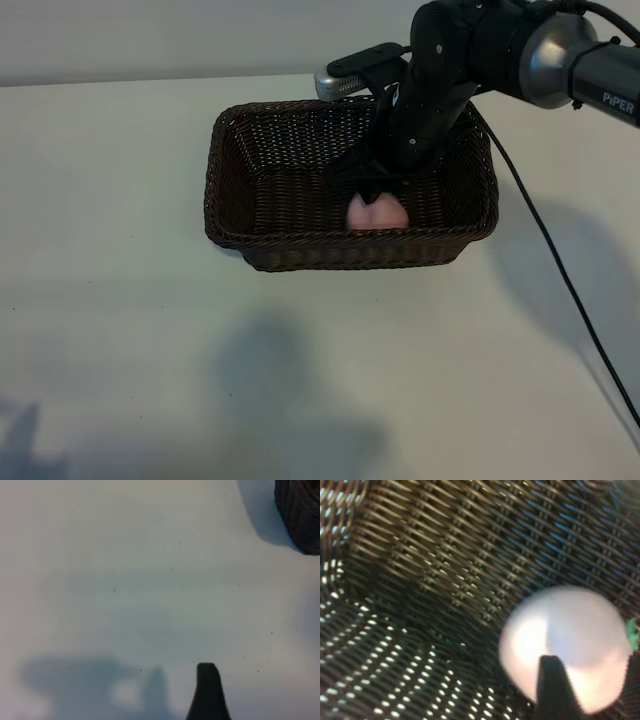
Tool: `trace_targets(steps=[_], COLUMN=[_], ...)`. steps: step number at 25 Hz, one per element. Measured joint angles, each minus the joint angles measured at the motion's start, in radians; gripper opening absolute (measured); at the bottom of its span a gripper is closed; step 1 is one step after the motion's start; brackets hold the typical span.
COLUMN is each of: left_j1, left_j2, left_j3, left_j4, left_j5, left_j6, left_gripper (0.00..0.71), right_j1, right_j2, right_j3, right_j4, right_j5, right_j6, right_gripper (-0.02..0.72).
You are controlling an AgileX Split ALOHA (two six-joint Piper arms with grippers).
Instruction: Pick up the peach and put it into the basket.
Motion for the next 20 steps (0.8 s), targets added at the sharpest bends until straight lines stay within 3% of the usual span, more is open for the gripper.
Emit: trace_targets(steps=[4,9,12,16,20], left_j1=[0.000,0.000,0.000,0.000,0.000], left_j2=[0.000,0.000,0.000,0.000,0.000], left_j3=[0.000,0.000,0.000,0.000,0.000], left_j4=[0.000,0.000,0.000,0.000,0.000], left_j5=[0.000,0.000,0.000,0.000,0.000], left_j6=[0.000,0.000,0.000,0.000,0.001], left_gripper=[0.539,0.539,0.539,0.539,0.539], right_j1=[0.000,0.000,-0.004,-0.058,-0.182], right_j2=[-0.012,-0.022,-0.023,-0.024,-0.029], right_j3=[-0.088,-0.263,-0.347,-0.415,-0.424], right_j4=[0.001,-0.005,-0.051,-0.127,-0.154], right_j5=[0.091,0.227,0.289,0.309,0.312], right_j6=[-0.002,-0.002,0.002,0.015,0.018], right_gripper=[0.502,0.519,0.522,0.523,0.523])
